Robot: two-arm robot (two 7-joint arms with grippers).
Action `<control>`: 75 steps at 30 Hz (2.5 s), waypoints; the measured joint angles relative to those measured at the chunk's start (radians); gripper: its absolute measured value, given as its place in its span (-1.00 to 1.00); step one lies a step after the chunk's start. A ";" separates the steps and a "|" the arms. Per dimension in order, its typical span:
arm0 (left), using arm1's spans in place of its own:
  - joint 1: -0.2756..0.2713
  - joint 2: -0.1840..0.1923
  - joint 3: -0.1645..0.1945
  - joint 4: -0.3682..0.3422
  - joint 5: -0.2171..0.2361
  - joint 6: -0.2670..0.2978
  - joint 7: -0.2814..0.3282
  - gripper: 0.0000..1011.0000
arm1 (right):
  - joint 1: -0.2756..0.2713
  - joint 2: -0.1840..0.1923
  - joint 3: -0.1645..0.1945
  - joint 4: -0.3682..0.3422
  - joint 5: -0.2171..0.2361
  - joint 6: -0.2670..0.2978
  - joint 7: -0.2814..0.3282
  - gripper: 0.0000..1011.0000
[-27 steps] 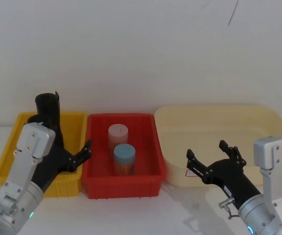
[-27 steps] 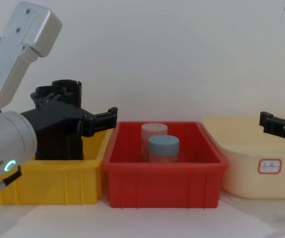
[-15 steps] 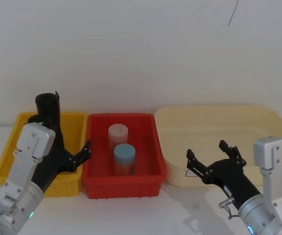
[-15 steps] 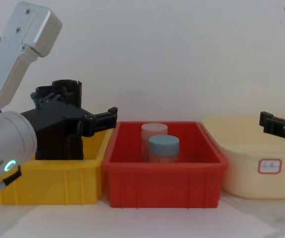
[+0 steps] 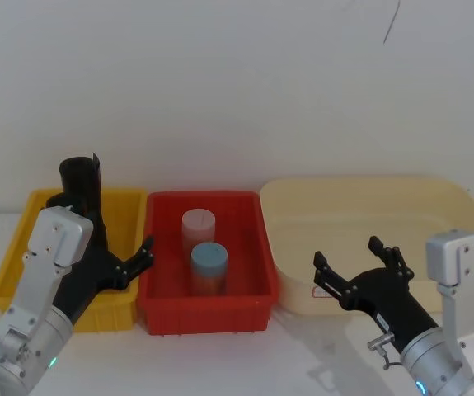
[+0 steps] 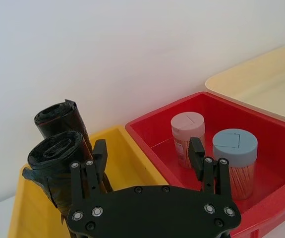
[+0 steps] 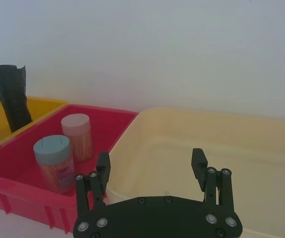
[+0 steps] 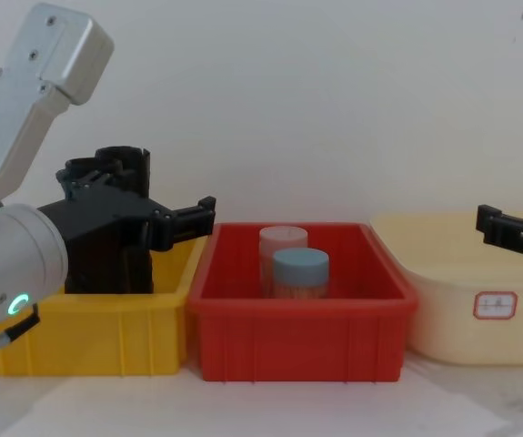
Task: Pick up the garbage bag with the one hand and transfer it to the other hand.
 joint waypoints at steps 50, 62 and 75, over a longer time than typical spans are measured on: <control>0.211 0.011 -0.111 -0.192 0.033 0.059 0.133 0.98 | 0.000 0.000 0.000 0.000 0.000 0.000 0.000 0.98; 0.214 -0.019 -0.146 -0.156 -0.012 0.010 0.121 0.98 | 0.000 0.000 0.000 0.000 0.000 0.000 0.000 0.98; 0.183 -0.057 -0.174 -0.080 -0.050 -0.047 0.092 0.98 | 0.000 0.000 0.000 0.000 0.000 0.000 0.000 0.98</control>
